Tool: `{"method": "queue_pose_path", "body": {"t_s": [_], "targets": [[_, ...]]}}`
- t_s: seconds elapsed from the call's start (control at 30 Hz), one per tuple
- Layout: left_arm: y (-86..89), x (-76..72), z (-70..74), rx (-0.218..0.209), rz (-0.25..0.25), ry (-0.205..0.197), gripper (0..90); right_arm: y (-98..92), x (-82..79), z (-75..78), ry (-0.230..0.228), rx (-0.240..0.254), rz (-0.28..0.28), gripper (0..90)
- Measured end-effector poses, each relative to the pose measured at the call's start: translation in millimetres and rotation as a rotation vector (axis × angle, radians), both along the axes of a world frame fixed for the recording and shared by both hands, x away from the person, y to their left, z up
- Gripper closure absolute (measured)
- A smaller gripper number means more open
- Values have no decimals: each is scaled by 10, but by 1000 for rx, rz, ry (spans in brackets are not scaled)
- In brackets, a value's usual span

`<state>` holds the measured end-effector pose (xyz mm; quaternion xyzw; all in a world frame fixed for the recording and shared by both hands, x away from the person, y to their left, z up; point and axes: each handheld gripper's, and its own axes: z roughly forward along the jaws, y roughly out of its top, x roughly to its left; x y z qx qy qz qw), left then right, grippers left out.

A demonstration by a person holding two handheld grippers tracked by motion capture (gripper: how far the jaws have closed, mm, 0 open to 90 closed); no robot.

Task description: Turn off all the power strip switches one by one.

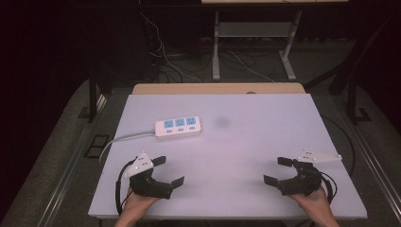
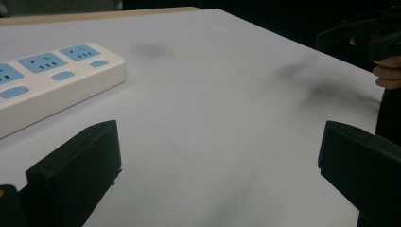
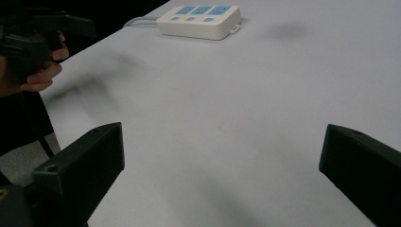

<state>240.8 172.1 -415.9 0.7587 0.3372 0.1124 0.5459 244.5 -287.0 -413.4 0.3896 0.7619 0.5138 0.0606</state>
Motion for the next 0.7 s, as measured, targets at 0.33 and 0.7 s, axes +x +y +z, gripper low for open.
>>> {"method": "queue_pose_path", "body": {"t_s": [0.33, 0.7], "targets": [[5, -4, 3, -8, -5, 10, 0, -3, 1, -5, 7, -1, 9, 6], [-16, -3, 10, 5, -9, 16, 0, -9, 2, -12, 11, -2, 12, 6]]}}
